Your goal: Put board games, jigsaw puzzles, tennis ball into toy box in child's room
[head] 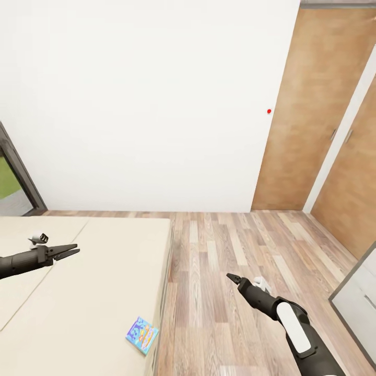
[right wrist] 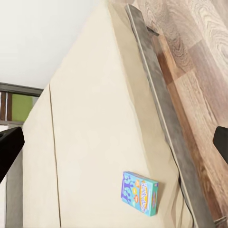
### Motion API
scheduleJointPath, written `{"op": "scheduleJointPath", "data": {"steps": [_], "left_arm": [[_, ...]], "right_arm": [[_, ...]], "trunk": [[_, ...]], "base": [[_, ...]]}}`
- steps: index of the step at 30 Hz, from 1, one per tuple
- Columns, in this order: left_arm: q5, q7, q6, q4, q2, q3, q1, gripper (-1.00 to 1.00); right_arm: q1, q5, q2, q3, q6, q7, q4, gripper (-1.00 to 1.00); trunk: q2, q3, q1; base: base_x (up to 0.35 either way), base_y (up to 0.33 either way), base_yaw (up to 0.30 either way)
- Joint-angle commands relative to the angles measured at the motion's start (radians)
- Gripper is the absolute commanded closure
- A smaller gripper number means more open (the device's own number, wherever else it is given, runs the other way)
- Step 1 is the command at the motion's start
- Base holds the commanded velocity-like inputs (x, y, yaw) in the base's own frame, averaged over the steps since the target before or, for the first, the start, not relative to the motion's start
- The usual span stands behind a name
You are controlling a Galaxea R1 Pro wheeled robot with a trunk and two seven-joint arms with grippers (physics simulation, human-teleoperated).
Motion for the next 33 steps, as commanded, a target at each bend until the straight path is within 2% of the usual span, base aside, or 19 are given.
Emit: {"op": "scheduleJointPath", "data": {"steps": [1,33], "left_arm": [[0.001,-0.003,0.011,0.000,0.000,-0.001,-0.001,-1.00],[0.000,-0.003,0.011,0.000,0.000,-0.001,-0.001,-1.00]], "right_arm": [[-0.001,0.000,0.000,-0.002,0.006,0.003,0.000,-1.00],[-0.001,0.000,0.000,-0.002,0.005,0.003,0.003,-1.00]], "trunk": [[-0.002,-0.001,0.001],[-0.002,0.051,0.001]], "base": [[0.000,0.000,0.000],[0.000,0.000,0.012]]}}
